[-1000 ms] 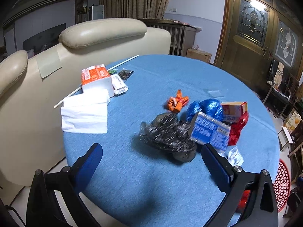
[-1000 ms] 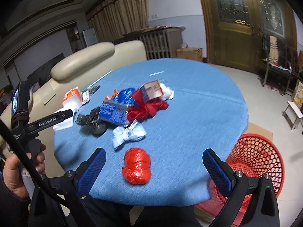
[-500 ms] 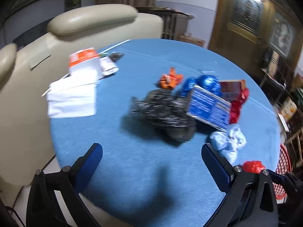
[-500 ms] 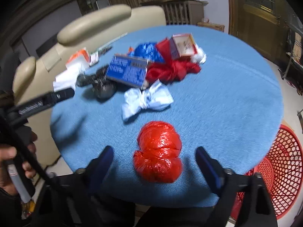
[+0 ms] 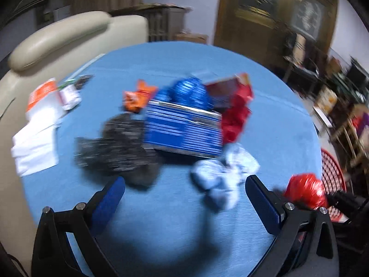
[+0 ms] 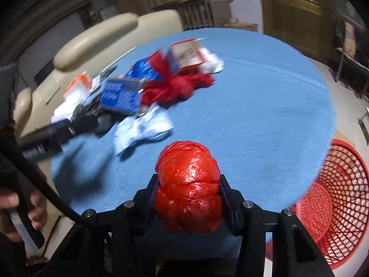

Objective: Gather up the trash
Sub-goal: 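Grasp the red plastic bag ball with the right gripper while the left gripper grasps the white mask bundle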

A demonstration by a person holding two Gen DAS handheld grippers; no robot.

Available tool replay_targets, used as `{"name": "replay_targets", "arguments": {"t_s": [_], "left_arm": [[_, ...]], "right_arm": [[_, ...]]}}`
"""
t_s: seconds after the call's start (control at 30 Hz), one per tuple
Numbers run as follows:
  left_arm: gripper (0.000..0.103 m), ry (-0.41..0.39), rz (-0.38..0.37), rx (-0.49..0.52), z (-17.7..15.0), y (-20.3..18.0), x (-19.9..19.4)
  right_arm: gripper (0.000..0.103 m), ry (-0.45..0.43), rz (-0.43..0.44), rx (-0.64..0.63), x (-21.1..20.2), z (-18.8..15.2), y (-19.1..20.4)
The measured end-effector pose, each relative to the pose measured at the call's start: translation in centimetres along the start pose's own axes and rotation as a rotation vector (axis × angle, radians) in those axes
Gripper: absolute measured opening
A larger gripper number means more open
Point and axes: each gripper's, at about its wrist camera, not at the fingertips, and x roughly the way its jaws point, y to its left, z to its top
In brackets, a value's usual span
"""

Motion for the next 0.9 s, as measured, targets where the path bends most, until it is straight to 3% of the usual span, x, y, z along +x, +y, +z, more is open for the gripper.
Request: {"name": "replay_targets", "arguments": {"t_s": [0.13, 0.3, 0.33, 0.37, 0.4, 0.53, 0.9], "left_arm": [[0.103, 0.050, -0.028, 0.034, 0.7, -2.6, 2.1], [0.103, 0.093, 0.021, 0.077, 1.1, -4.1, 4.6], [0.097, 0.101, 0.015, 0.081, 1.0, -4.0, 5.0], [0.078, 0.111, 0.004, 0.084, 0.9, -4.0, 5.3], [0.072, 0.137, -0.009, 0.081, 0.8, -3.8, 5.7], [0.062, 0.126, -0.031, 0.073, 0.9, -3.4, 5.1], [0.060, 0.043, -0.062, 0.086, 1.3, -3.6, -0.3]], "right_arm": [[0.051, -0.018, -0.020, 0.048, -1.1, 0.1, -2.2], [0.051, -0.029, -0.023, 0.090, -1.7, 0.1, -3.9], [0.051, -0.032, -0.022, 0.093, -1.9, 0.0, -4.2], [0.051, -0.033, -0.021, 0.096, -2.0, 0.0, -4.4], [0.051, -0.034, -0.020, 0.100, -2.0, 0.0, -4.6], [0.051, -0.028, -0.013, 0.111, -1.6, 0.0, -4.9], [0.051, -0.044, -0.032, 0.120, -2.2, 0.3, -5.2]]}}
